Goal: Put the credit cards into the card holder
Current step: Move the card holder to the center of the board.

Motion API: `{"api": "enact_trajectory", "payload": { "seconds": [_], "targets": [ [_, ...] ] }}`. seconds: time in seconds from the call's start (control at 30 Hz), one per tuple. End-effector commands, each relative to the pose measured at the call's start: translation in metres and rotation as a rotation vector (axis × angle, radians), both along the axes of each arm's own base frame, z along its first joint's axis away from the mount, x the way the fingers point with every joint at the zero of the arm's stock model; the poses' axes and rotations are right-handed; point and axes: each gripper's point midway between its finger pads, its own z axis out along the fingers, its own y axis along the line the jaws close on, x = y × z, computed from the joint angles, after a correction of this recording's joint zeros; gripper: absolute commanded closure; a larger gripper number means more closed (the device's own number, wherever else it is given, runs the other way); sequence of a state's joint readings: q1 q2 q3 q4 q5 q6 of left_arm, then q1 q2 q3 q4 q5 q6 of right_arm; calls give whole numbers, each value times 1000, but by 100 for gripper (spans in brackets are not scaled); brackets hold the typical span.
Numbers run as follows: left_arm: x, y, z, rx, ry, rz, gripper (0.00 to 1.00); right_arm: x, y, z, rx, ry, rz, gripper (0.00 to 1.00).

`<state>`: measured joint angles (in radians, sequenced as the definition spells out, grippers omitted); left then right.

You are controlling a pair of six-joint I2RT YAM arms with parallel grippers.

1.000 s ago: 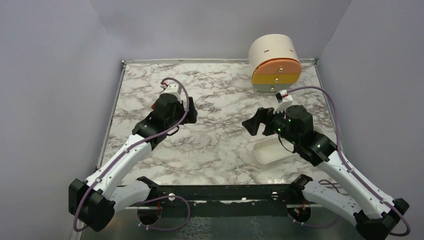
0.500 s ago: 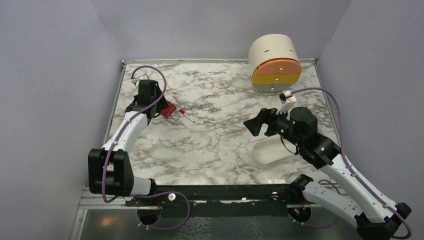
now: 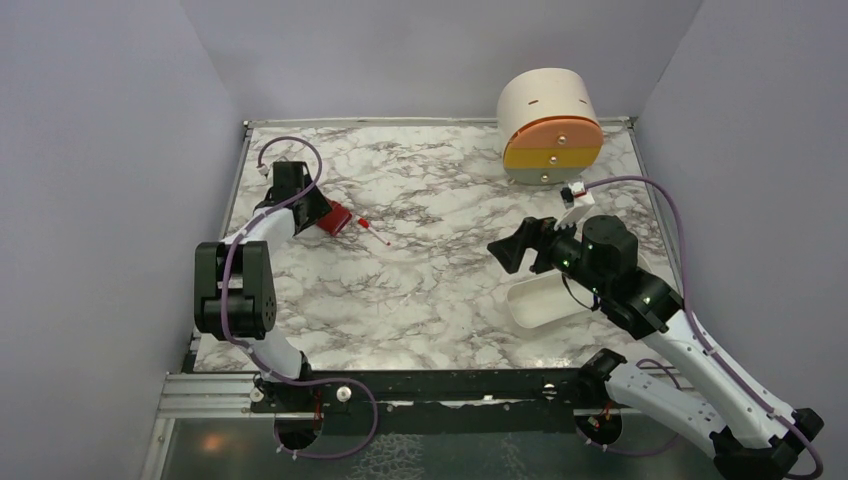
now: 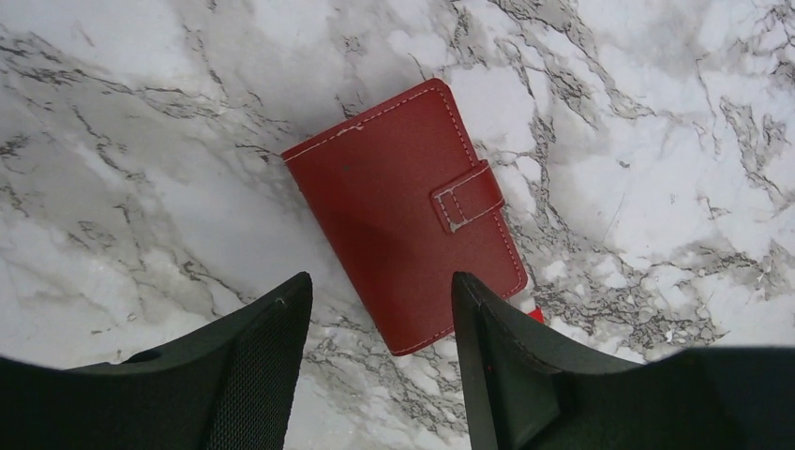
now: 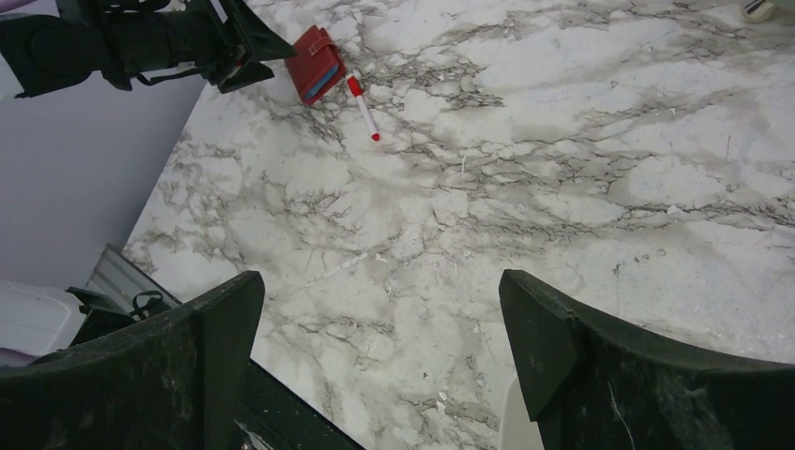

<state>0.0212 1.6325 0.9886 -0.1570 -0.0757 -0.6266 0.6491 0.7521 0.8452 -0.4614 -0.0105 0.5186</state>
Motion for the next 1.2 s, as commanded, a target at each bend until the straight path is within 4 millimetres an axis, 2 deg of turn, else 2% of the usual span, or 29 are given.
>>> {"api": "enact_trajectory", "payload": {
  "seconds": [0.0,0.17,0.37,0.73,0.8,0.97,1.17],
  "targets": [
    [20,-12,-1,-77,-35,-41,43,-2,6,0,25,-6,23,2],
    [12,-13,-32,-89,67,-35,49,-1,8,1,25,-5,26,2],
    [-9,-2,-48,-29,173,-6,59,-1,10,-3,33,10,31,3],
    [-54,5,-56,31,279,-35,86,-3,8,-3,38,11,26,3],
    [-61,5,-51,37,275,-44,89,-4,7,-3,39,9,26,3],
    [-82,3,-43,40,285,-77,92,-6,6,-5,37,18,28,4],
    [-117,-15,-46,-43,329,-135,91,-10,3,-3,34,30,24,4]
  ]
}}
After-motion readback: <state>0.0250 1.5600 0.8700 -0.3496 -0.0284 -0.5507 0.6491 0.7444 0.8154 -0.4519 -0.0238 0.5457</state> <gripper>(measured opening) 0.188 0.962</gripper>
